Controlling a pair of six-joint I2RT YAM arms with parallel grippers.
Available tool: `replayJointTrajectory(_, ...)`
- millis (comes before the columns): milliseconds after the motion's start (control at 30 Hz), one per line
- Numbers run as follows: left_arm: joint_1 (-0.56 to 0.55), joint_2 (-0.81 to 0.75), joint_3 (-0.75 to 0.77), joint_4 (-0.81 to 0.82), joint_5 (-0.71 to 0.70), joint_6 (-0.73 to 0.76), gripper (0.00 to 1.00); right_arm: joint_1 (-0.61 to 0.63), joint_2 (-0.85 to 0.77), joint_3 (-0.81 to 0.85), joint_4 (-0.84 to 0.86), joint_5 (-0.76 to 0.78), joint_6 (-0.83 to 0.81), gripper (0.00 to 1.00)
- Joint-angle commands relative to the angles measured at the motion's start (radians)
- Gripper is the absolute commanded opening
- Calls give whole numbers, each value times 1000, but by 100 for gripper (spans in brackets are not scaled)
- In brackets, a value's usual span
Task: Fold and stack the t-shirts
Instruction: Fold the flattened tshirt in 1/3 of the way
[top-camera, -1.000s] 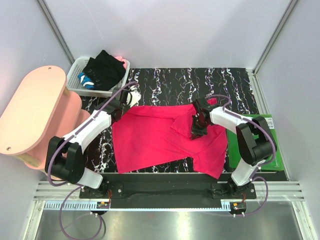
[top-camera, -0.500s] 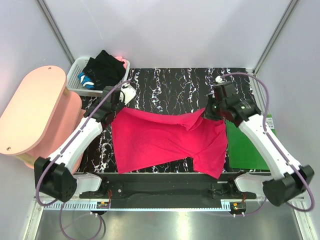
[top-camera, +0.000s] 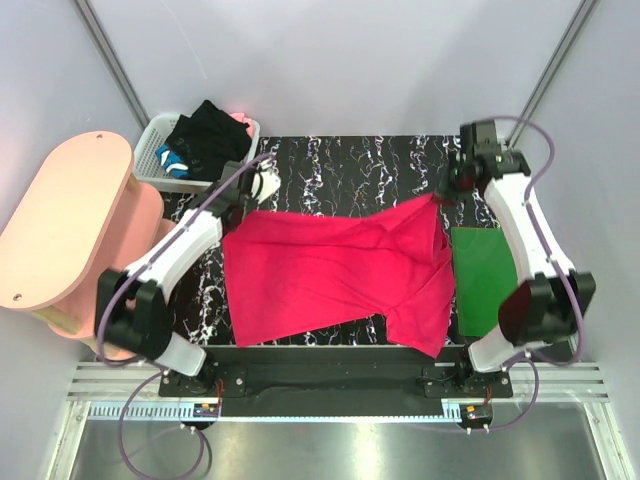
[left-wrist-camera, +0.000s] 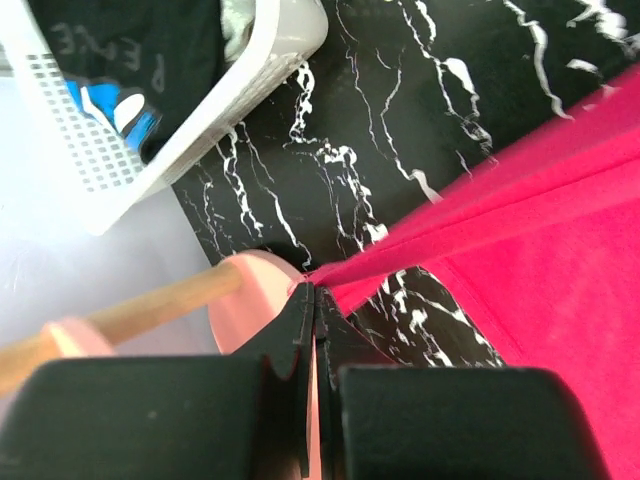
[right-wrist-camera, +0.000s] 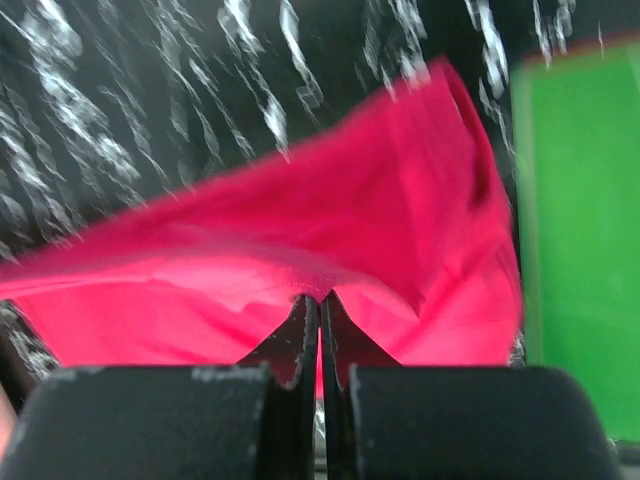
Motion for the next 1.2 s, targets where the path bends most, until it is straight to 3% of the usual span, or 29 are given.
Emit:
replayJointTrajectory(0,68,131,231,70,-47,59,0,-19,170,341,51,-75,-18,0)
replayJointTrajectory(233,119,305,436,39,-54,100,0,-37,447,872,-119,-64,-31,0)
replayJointTrajectory(533,121,415,515,39,-60,102,0,-80,624,1015,-164,-109,-4,0)
replayJointTrajectory(800,121,331,359,93,-62,123,0,-80,553,873,-169,-98,-34,0)
replayJointTrajectory(1167,121,92,34,153,-36,128,0,-80,284,468,-98,-49,-40,0)
